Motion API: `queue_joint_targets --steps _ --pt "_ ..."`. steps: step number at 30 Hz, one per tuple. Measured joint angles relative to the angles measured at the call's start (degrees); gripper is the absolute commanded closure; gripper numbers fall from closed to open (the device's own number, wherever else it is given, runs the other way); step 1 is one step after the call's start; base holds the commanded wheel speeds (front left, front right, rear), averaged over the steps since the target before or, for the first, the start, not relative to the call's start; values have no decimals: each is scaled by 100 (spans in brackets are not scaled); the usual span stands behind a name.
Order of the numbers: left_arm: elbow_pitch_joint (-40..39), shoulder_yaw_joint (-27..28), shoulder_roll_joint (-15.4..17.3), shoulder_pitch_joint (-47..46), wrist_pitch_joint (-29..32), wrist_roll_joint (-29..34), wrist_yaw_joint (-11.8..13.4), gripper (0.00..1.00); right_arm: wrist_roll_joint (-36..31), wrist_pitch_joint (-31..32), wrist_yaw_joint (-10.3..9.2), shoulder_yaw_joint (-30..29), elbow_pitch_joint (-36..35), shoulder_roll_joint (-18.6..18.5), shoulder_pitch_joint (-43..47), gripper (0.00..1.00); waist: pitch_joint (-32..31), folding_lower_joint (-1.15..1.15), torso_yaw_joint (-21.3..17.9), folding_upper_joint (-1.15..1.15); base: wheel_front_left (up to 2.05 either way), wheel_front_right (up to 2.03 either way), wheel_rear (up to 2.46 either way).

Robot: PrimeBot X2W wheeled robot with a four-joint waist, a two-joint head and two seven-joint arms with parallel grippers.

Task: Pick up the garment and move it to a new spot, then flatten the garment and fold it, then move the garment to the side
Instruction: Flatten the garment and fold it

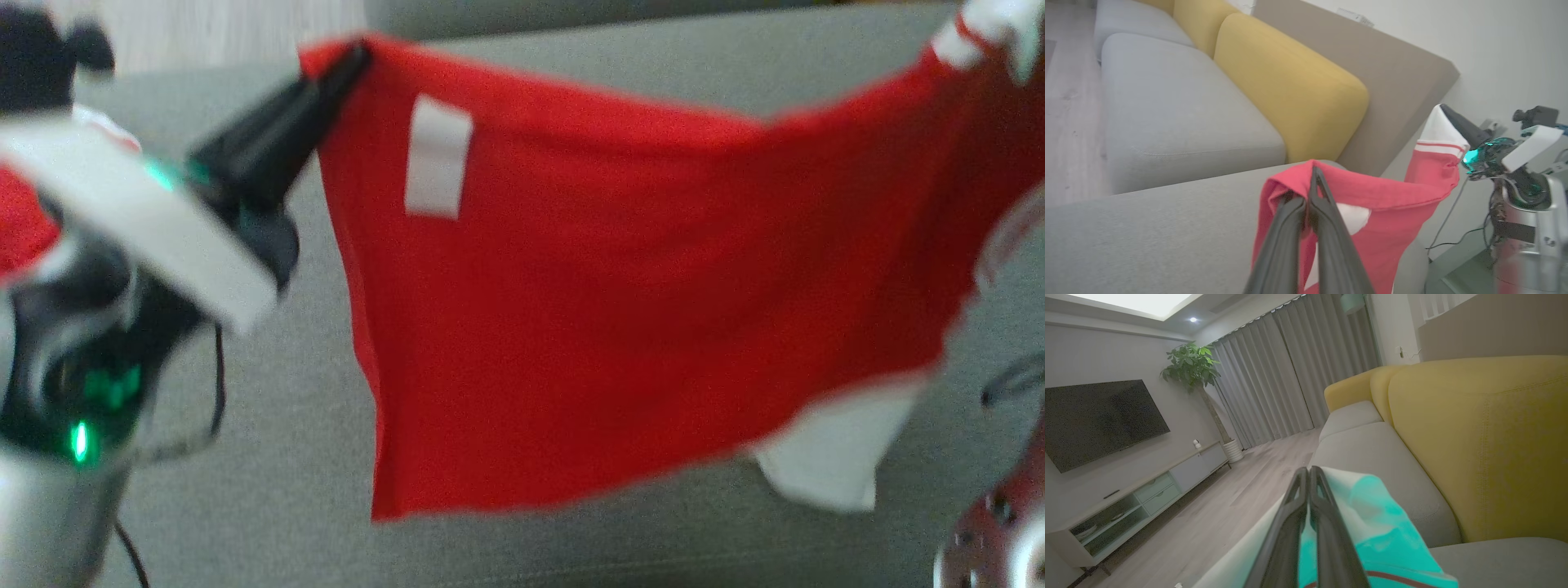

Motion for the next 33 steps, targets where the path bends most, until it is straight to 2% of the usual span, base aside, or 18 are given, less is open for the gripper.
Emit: queue_joint_targets --steps 4,8,9,13,15,18,21,25,30,33 --pt "1593 -236 -248 -1232 -27 292 -136 100 -701 -530 0 -14 1344 4 -1037 100 496 0 98 0 0 0 0" --pt "3326 -526 -715 -2457 -409 860 -246 100 -1399 -1287 0 -287 2672 16 -2219 100 936 0 237 0 0 0 0" --pt "3326 -526 -715 -2457 -409 860 -246 100 -1399 -1287 0 -287 2672 16 -2219 100 936 0 237 0 0 0 0" --pt "4636 -530 -1078 -3879 -1580 1583 -332 100 -1607 -2319 0 -404 3567 13 -3668 100 1424 1 336 0 0 0 0" --pt "5109 -427 -1196 -4564 -2209 1858 -348 100 -1471 -2839 0 -259 3931 10 -4313 100 1678 1 369 0 0 0 0" --pt "5745 -333 -1263 -5116 -2921 1990 -571 100 -1216 -3395 0 157 4379 0 -4746 100 2006 1 389 0 0 0 0" --pt "6369 -285 -1380 -4938 -3337 1976 -797 100 -903 -3700 0 622 4751 0 -4467 100 2192 2 374 -1 0 0 0" --pt "6875 -532 -1434 -4076 -3561 1981 -1137 100 -533 -3928 0 1272 4836 4 -3325 100 2120 2 292 0 0 0 0" --pt "6916 -782 -1439 -2860 -3565 1838 -1489 100 -37 -3960 0 1586 4185 -2 -1574 100 1814 1 227 0 0 0 0" --pt "6626 -843 -1415 -2009 -3628 1775 -1486 100 133 -3835 0 1586 3617 -66 -395 100 1595 0 191 0 0 0 0"
